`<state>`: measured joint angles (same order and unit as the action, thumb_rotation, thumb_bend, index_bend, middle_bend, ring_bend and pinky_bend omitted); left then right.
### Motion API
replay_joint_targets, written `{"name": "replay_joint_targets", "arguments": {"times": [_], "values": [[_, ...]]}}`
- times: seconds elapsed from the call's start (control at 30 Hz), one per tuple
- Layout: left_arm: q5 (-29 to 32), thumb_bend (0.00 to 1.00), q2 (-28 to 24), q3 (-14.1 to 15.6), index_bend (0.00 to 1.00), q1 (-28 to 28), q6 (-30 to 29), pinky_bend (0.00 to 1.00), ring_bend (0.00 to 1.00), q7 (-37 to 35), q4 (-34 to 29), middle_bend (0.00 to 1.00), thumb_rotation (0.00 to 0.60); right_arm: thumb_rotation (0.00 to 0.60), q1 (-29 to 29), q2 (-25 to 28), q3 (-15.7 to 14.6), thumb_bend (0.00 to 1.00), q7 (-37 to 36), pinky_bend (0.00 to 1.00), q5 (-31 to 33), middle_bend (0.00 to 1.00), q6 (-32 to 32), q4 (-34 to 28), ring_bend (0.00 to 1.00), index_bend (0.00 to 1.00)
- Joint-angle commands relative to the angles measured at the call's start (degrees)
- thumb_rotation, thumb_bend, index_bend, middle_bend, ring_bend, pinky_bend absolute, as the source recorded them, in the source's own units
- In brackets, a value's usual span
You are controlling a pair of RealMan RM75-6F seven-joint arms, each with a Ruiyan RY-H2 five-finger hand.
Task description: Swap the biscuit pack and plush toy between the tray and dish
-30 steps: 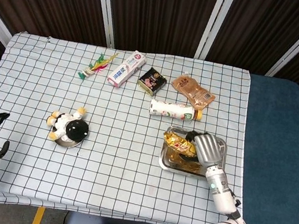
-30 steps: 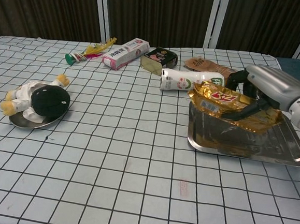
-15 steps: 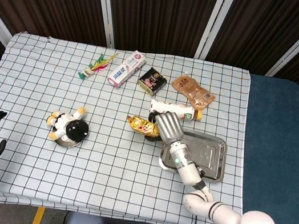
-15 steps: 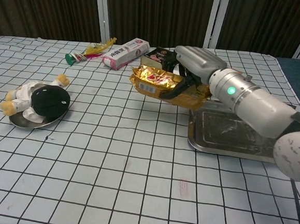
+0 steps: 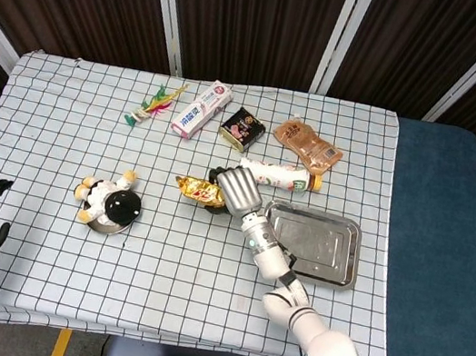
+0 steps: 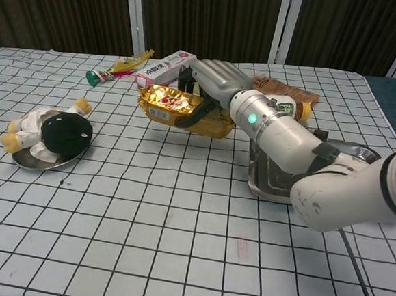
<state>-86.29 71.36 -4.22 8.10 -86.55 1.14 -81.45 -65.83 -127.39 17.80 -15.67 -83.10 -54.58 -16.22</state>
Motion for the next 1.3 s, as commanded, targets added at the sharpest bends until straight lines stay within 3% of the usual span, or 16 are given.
{"name": "replay_joint_targets", "arguments": {"times": [0.03, 0.13, 0.2, 0.3, 0.37, 0.53, 0.63, 0.7, 0.9, 1.0, 1.1, 1.3], "values": [[-0.09, 0.47, 0.01, 0.03, 0.13, 0.04, -0.03, 0.24, 0.08, 0.14, 0.05, 0.15, 0.600, 0.600, -1.90, -1.96, -1.66, 0.41, -3.40, 0.55, -1.09, 0.48, 0.19, 2.86, 0.44, 0.70], [0.02, 0.47, 0.03, -0.06, 0.13, -0.01, -0.14, 0.24, 0.08, 0.11, 0.05, 0.15, 0.600, 0.600, -1.53, -1.31, -3.22, 0.35, -5.45, 0.32, -1.81, 0.24, 1.14, 2.84, 0.18, 0.41], [0.06, 0.47, 0.06, -0.06, 0.13, -0.01, -0.10, 0.24, 0.08, 0.26, 0.03, 0.15, 0.600, 0.600, -1.15, -0.76, -3.90, 0.32, -6.23, 0.18, -2.04, 0.12, 1.40, 2.53, 0.07, 0.26], [0.07, 0.47, 0.17, -0.01, 0.13, 0.05, 0.04, 0.24, 0.08, 0.65, -0.03, 0.15, 0.600, 0.600, -0.40, 0.44, -4.79, 0.28, -7.31, 0.04, -2.25, 0.01, 1.38, 1.45, 0.00, 0.08], [-0.03, 0.47, 0.23, 0.06, 0.13, 0.14, 0.16, 0.24, 0.08, 0.92, -0.05, 0.15, 0.600, 0.600, 0.33, 1.56, -5.36, 0.24, -7.58, 0.00, -2.42, 0.00, 0.84, 0.48, 0.00, 0.01], [-0.12, 0.47, 0.37, 0.24, 0.13, 0.20, 0.40, 0.24, 0.08, 1.14, -0.06, 0.15, 0.600, 0.600, 3.80, 5.99, -6.58, 0.20, -7.74, 0.00, -2.75, 0.00, -2.68, -5.04, 0.00, 0.00], [-0.28, 0.47, 0.37, 0.41, 0.13, 0.27, 0.58, 0.24, 0.08, 1.23, -0.24, 0.16, 0.600, 0.600, 8.15, 10.97, -7.35, 0.19, -4.75, 0.00, -2.80, 0.00, -7.21, -12.63, 0.00, 0.00], [-0.42, 0.47, 0.37, 0.49, 0.13, 0.33, 0.66, 0.24, 0.09, 1.35, -0.39, 0.16, 0.600, 0.600, 12.55, 15.89, -7.78, 0.19, -0.01, 0.00, -2.25, 0.00, -10.99, -21.06, 0.00, 0.00], [-0.58, 0.47, 0.14, 0.65, 0.14, 0.40, 0.82, 0.24, 0.10, 1.79, -1.19, 0.17, 0.600, 0.600, 27.58, 37.11, -11.47, 0.19, 18.24, 0.00, 3.20, 0.00, -17.07, -57.35, 0.00, 0.00], [-0.49, 0.47, 0.16, 0.63, 0.14, 0.47, 0.97, 0.24, 0.10, 2.14, -1.43, 0.17, 0.600, 0.600, 33.32, 46.44, -14.15, 0.19, 22.32, 0.00, 5.77, 0.00, -19.20, -69.49, 0.00, 0.00], [-0.72, 0.47, 0.26, 0.83, 0.14, 0.97, 1.88, 0.24, 0.10, 2.13, -1.91, 0.17, 0.600, 0.600, 39.08, 52.13, -17.36, 0.19, 26.66, 0.00, 5.30, 0.00, -24.67, -74.15, 0.00, 0.00], [-1.63, 0.46, 0.36, 1.09, 0.14, 2.62, 4.04, 0.24, 0.10, 3.71, -3.05, 0.17, 0.600, 0.600, 47.96, 54.22, -20.41, 0.10, 34.24, 0.00, 4.58, 0.00, -34.40, -74.36, 0.00, 0.00]]}}
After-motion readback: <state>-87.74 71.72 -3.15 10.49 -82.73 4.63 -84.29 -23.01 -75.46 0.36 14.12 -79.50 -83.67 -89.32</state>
